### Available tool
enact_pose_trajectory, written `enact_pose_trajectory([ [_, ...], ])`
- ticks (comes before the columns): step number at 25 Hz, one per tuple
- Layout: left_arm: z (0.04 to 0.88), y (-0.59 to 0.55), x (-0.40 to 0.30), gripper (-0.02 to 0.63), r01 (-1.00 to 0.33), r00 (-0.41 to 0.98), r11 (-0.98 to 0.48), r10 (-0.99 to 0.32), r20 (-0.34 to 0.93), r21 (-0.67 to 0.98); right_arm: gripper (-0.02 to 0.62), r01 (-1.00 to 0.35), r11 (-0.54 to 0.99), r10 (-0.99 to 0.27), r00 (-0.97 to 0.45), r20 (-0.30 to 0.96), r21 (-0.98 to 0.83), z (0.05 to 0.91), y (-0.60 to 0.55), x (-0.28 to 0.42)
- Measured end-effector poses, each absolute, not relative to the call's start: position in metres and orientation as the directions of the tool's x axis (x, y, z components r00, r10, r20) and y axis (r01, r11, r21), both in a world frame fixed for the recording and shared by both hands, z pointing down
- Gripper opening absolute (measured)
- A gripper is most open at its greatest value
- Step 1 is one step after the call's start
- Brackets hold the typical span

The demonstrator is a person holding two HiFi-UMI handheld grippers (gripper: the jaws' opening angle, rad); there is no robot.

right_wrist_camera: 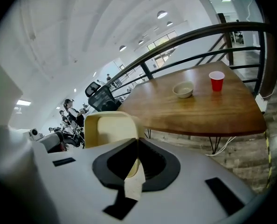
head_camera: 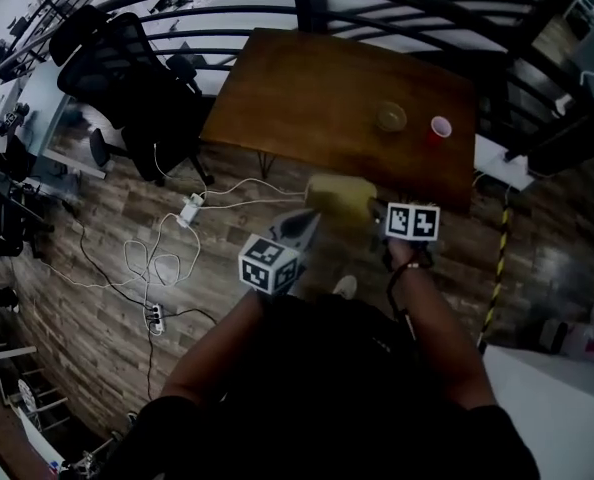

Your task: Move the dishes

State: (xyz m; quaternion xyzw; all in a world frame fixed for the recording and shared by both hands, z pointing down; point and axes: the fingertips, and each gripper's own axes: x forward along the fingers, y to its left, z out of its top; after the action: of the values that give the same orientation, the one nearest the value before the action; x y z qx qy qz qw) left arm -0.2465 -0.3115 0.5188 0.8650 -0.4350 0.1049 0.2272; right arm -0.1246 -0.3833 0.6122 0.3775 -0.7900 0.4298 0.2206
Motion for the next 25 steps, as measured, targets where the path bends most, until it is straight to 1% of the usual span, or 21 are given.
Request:
enact_pose_trajectory([
  [5, 0.520, -0.346, -0.250, -0.005, -0.820, 0.571, -0.487, -0.723, 0.388, 0.300, 0.025, -0.776, 0.347, -0.391, -0.630, 0.671, -0.527, 0.615, -0.416, -0.122],
  [12, 0.523, -0.387, -0.267, -0.005, -0.810, 0.586, -0.501, -0.712, 0.387, 0.303, 0.025, -0.782, 0.335, -0.386, -0.622, 0.681, -0.525, 0.622, -0.447, -0.141],
  [19, 0.521, -0.446, -0.301, -0.005, -0.779, 0.626, -0.534, -0.678, 0.385, 0.329, 0.025, -0.822, 0.290, -0.426, -0.569, 0.703, -0.490, 0.619, -0.501, -0.157],
  [25, 0.512, -0.498, -0.338, -0.005, -0.743, 0.669, -0.580, -0.654, 0.353, 0.334, 0.025, -0.847, 0.248, -0.455, -0.530, 0.715, -0.470, 0.615, -0.542, -0.184],
])
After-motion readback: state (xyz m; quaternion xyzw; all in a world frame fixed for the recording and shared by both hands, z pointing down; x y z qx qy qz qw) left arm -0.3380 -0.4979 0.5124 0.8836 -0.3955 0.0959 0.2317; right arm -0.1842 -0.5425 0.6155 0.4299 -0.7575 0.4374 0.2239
